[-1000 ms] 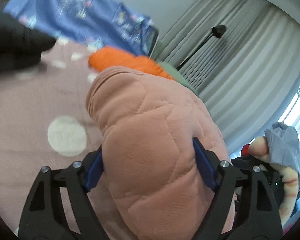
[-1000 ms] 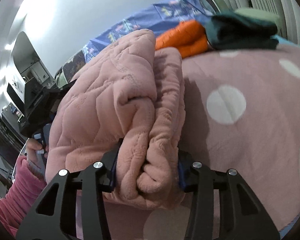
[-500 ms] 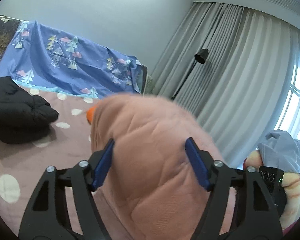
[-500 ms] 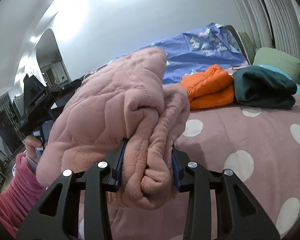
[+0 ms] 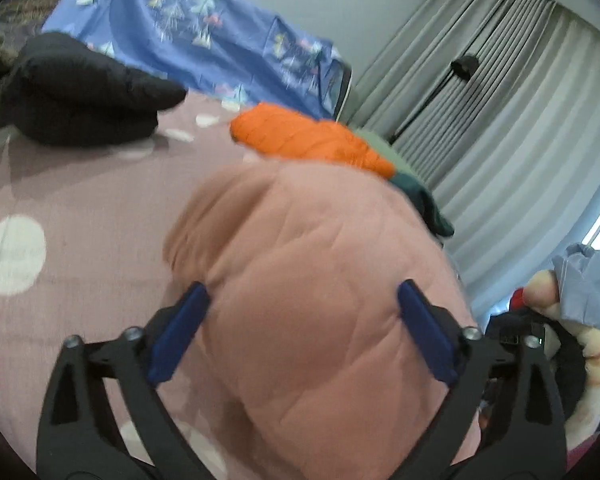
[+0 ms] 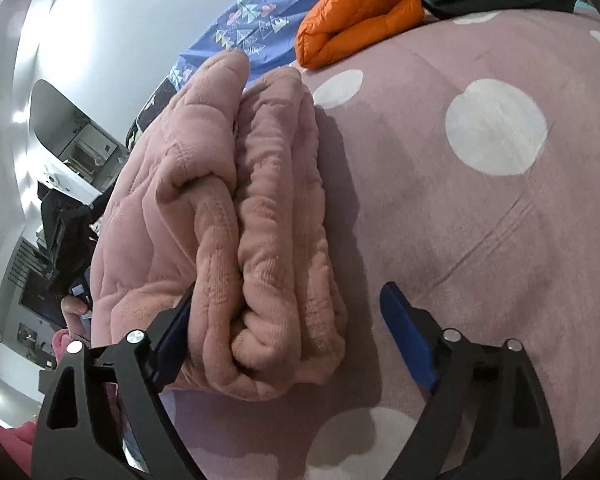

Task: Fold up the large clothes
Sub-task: 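Lift the pink jacket bundle with both tools off the bed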

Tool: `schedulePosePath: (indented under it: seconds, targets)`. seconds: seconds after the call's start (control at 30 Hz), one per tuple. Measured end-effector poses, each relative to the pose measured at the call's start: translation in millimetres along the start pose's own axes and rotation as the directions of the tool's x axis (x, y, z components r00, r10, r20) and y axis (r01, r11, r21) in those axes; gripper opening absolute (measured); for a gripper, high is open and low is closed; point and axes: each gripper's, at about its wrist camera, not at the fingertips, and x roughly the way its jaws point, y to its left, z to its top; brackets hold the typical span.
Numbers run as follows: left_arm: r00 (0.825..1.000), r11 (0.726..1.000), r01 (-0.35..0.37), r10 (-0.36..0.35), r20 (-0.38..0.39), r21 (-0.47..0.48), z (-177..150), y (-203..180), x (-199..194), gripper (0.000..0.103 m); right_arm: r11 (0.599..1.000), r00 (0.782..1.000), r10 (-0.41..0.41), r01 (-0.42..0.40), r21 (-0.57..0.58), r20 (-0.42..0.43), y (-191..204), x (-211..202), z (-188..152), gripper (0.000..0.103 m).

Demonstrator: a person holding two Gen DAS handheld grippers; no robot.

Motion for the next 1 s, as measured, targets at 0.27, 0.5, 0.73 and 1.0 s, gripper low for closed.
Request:
schedulePosePath:
  seconds: [0.27, 0.5, 0.73, 1.0]
  targets:
    - [0.997, 0.989, 0.078, -0.077, 0.007, -0.129, -13.3, 22.6, 17.3, 0.101, 0.999, 1.0, 0.026, -0.026, -0.021, 0.007, 19.5, 9.7, 1.4, 0.046]
    - [0.981, 0.996, 0.078, -0.07, 0.179, -0.042, 24.6, -23.1, -15.9, 0.072, 0.973, 0.982, 0.055, -0.011, -0.231, 0.183, 79.0, -30.8, 29.8, 0.039]
    - [0.947, 0.992, 0.068, -0.097, 0.305, 0.102, 117.5, -63.3, -45.2, 0.072, 0.915, 0.942, 0.142, -0.008, -0.404, 0.303, 129.2, -41.1, 104.5, 0.039]
    - [0.935, 0.982, -0.052, -0.017, 0.355, 0.184, 235.7, -52.9, -12.4, 0.072, 0.91, 0.939, 0.225, -0.106, -0.4, 0.261, 137.5, 23.1, 221.4, 0.039]
